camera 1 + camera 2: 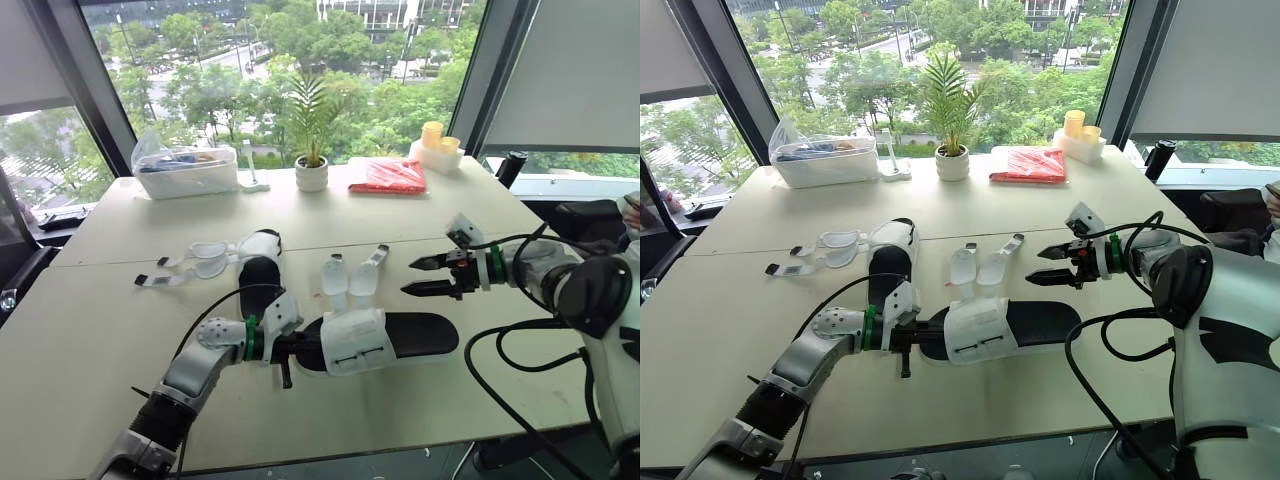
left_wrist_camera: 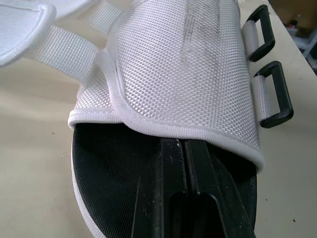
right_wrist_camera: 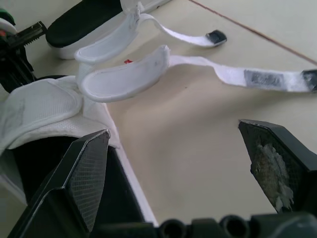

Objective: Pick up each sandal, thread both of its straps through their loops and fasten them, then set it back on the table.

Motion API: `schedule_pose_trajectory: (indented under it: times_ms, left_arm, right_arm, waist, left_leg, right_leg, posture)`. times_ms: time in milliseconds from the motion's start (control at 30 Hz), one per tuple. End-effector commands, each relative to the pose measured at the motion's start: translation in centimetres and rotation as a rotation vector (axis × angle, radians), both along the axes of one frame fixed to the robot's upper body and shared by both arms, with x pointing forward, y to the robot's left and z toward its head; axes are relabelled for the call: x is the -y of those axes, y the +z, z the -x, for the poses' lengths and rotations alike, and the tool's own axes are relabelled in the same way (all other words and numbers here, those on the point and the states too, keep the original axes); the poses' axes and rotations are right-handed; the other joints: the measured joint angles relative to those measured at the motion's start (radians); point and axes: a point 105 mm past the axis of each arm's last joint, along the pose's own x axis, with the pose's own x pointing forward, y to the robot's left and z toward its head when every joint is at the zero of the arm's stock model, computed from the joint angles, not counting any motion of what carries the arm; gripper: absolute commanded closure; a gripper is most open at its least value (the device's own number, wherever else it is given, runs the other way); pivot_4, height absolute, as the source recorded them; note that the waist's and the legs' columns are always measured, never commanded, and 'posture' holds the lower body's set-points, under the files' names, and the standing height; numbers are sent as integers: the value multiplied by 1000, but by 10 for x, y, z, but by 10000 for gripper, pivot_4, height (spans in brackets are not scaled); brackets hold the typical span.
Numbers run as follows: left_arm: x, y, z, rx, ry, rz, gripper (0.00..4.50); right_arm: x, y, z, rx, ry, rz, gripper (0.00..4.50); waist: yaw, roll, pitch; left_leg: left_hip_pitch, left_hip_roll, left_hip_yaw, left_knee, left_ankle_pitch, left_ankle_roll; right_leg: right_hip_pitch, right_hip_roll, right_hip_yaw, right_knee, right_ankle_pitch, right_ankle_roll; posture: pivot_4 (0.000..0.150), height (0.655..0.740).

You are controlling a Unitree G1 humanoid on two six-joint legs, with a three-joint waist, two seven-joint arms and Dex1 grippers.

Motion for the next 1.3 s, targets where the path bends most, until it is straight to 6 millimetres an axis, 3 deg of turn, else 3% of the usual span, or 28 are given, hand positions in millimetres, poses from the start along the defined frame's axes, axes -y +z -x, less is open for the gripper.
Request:
schedule_pose_trajectory:
  times_ms: [33, 200, 433, 533, 800, 1000, 1300]
  left_arm:
    - [8, -15, 5, -18, -13, -30, 45000]
    - [6, -20, 6, -15, -25, -57, 45000]
    - [5, -21, 5, 3, -37, -77, 45000]
    - [7, -19, 6, 9, -42, -75, 45000]
    - [8, -18, 6, 19, -35, -73, 45000]
    - [6, -17, 7, 21, -18, -70, 45000]
    - [7, -16, 10, 19, -9, -63, 45000]
  right_arm:
    - [-13, 16, -2, -122, -57, -151, 265]
    - [-34, 27, 1, -400, -147, -345, 265]
    - [-63, -1, 1, -583, -239, -350, 265]
    - [-75, -9, -6, -597, -259, -373, 265]
    - [-106, 1, -35, -571, -293, -545, 265]
    - [-108, 18, -53, -513, -387, -668, 265]
    - [-105, 41, -61, -466, -426, -753, 265]
  waist:
    - [3, 0, 0]
    - [4, 0, 0]
    - [4, 1, -1]
    - [4, 0, -1]
    - [5, 0, -1]
    - [7, 0, -2]
    - [4, 0, -2]
  left_leg:
    - [0, 0, 0, 0, 0, 0]
    - [0, 0, 0, 1, -1, 0]
    - [0, 0, -1, 1, -1, 0]
    - [0, -1, -1, 2, -1, 0]
    - [-1, -1, -1, 3, 0, 2]
    - [-2, -1, -2, 4, 0, 2]
    - [-2, -1, -1, 3, 0, 3]
  right_leg:
    - [0, 0, 0, 0, 0, 0]
    - [0, -1, 0, 0, 0, 0]
    - [0, -1, -1, 0, 0, 0]
    - [0, -1, -1, 0, 0, 0]
    - [-1, -1, -1, 3, 0, 0]
    - [-2, -1, -1, 4, 0, 0]
    - [-3, -1, -1, 6, 0, 0]
  posture:
    - [1500, 7400]
    - [1500, 7400]
    - [1500, 7400]
    - [1500, 7400]
    - [1500, 7400]
    - [1500, 7400]
    - [1500, 7400]
